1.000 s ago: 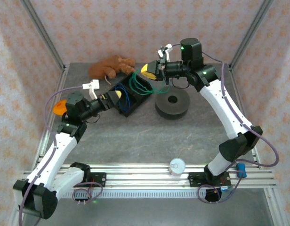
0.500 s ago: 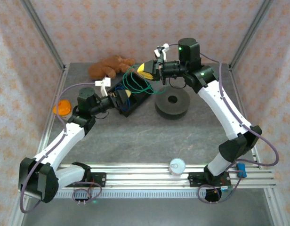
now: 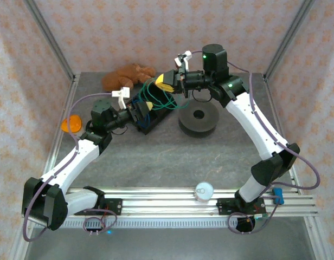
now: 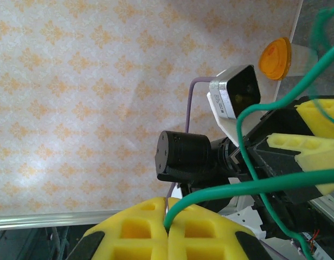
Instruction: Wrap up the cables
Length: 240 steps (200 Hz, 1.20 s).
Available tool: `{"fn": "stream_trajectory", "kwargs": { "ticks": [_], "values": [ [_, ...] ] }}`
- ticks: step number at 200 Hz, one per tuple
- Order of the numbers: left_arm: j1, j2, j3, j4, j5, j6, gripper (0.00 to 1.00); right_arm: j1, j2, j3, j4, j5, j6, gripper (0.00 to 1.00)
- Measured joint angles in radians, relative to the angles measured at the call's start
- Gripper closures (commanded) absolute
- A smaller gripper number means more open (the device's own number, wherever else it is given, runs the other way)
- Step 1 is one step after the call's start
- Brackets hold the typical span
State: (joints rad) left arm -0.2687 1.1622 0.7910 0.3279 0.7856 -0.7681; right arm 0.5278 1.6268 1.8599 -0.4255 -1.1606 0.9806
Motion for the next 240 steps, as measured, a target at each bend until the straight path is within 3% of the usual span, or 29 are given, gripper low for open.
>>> {"fn": "stream_trajectory", "kwargs": {
  "ticks": [29, 49, 81, 98, 107, 142, 183, 212, 240],
  "values": [
    [0.000, 0.001, 0.000, 0.003, 0.000, -0.003, 0.83, 0.000, 0.000, 0.000, 0.000, -0.003, 0.000, 1.00],
    [0.000, 0.001, 0.001, 0.003, 0.000, -0.005, 0.91, 0.000, 0.000, 0.000, 0.000, -0.006, 0.000, 1.00],
    [0.000, 0.001, 0.001, 0.003, -0.002, -0.005, 0.91, 0.000, 0.000, 0.000, 0.000, -0.006, 0.000, 1.00],
    [0.000, 0.001, 0.001, 0.002, -0.006, 0.001, 0.75, 0.000, 0.000, 0.000, 0.000, -0.006, 0.000, 1.00],
    [0.000, 0.001, 0.002, 0.002, -0.008, 0.009, 0.74, 0.000, 0.000, 0.000, 0.000, -0.006, 0.000, 1.00],
    [0.000, 0.001, 0.001, 0.000, -0.009, 0.010, 0.90, 0.000, 0.000, 0.000, 0.000, -0.006, 0.000, 1.00],
    [0.000, 0.001, 0.001, 0.002, -0.013, 0.009, 1.00, 0.000, 0.000, 0.000, 0.000, -0.006, -0.001, 1.00],
    [0.000, -0.003, 0.002, -0.013, -0.030, 0.020, 1.00, -0.003, 0.000, 0.003, -0.034, -0.005, -0.025, 1.00],
    [0.000, -0.055, 0.017, -0.149, -0.096, 0.101, 1.00, -0.036, -0.003, 0.028, -0.136, 0.013, -0.088, 1.00]
  ]
}}
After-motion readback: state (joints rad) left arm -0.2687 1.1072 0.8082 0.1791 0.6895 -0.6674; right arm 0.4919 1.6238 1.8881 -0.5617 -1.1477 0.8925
